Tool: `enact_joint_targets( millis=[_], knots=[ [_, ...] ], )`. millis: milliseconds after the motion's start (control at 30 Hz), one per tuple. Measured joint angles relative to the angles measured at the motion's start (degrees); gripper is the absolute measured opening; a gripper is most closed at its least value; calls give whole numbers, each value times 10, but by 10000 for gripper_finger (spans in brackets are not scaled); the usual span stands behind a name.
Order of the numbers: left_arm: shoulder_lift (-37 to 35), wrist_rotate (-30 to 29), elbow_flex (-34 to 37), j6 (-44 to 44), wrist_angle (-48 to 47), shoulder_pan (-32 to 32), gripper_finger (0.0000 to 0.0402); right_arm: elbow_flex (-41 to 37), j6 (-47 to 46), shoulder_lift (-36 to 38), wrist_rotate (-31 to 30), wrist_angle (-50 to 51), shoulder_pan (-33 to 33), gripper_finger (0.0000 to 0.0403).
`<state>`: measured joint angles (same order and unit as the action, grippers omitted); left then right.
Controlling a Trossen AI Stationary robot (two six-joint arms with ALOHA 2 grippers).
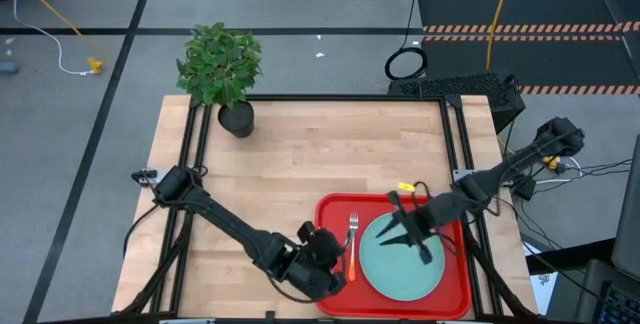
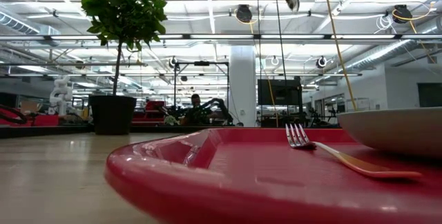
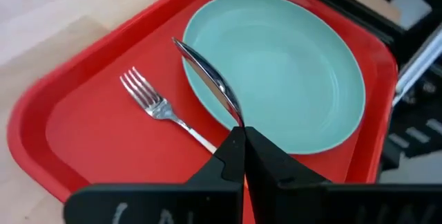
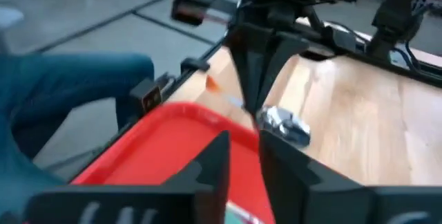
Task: Pick and place plate/cup/fork/spoon on tray
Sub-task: Put the orange spoon on the left side of the orange fork on the red serving tray
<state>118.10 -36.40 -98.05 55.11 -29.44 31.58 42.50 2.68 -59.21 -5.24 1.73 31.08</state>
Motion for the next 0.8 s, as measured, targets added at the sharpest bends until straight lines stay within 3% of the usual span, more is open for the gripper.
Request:
enact_joint_targets(
  millis=[167, 300, 433, 567, 800],
  knots=[
    [0, -1, 0, -92, 8, -5, 3, -10, 14, -59, 67, -119, -51, 141],
    [0, 0, 0, -156, 10, -9, 3, -10, 27, -111, 86, -157, -77, 197],
    [0, 4, 0, -207, 12, -3, 3, -10, 30, -149, 98, -184, -93, 228],
    [0, 4, 0, -229, 12, 1, 3, -10, 40, -180, 145, -206, -105, 229],
    [0, 4, 0, -234, 15, 3, 3, -10, 55, -194, 145, -208, -105, 186]
  ],
)
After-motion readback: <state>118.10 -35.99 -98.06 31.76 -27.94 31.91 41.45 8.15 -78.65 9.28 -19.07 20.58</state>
